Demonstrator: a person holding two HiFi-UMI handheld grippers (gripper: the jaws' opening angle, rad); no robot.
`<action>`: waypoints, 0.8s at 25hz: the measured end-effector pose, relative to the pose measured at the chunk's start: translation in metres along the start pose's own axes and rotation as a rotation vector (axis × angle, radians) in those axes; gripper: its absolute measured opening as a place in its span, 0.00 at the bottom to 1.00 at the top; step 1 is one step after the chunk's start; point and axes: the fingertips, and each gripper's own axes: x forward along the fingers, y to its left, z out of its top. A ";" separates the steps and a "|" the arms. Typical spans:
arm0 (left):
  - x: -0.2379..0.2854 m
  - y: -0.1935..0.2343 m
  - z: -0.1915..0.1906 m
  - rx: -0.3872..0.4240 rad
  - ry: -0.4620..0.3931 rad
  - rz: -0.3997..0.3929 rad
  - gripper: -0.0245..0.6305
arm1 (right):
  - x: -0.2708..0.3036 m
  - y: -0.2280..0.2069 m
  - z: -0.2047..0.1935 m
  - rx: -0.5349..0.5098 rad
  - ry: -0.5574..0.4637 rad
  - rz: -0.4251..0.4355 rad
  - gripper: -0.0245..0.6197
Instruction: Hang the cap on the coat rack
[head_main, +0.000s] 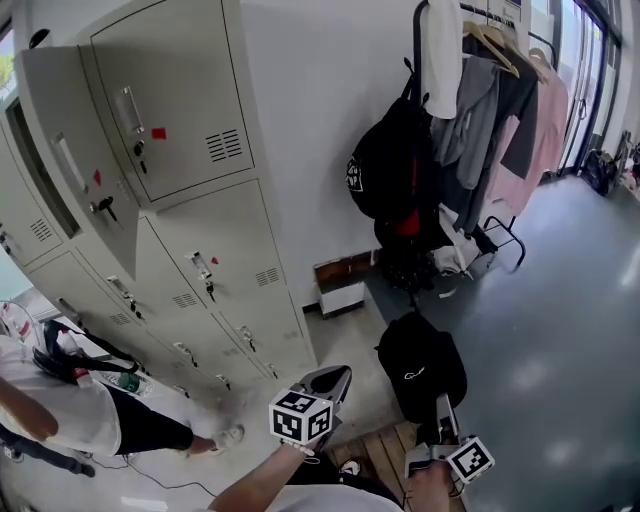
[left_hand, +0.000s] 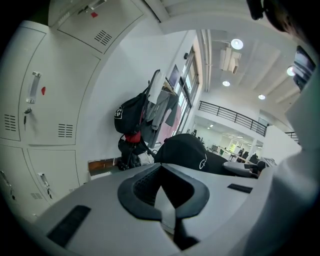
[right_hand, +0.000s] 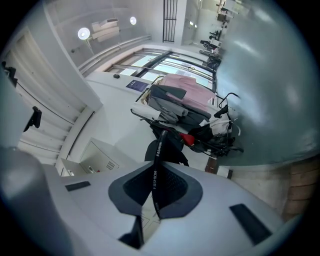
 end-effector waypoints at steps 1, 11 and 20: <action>0.003 0.001 0.001 0.000 0.000 -0.001 0.04 | 0.000 -0.003 0.002 -0.006 -0.002 -0.006 0.07; 0.041 0.009 0.020 0.032 -0.006 -0.048 0.04 | 0.021 -0.021 0.024 0.007 -0.070 -0.032 0.07; 0.109 0.064 0.059 0.087 -0.045 -0.088 0.04 | 0.102 -0.040 0.033 -0.039 -0.114 0.006 0.07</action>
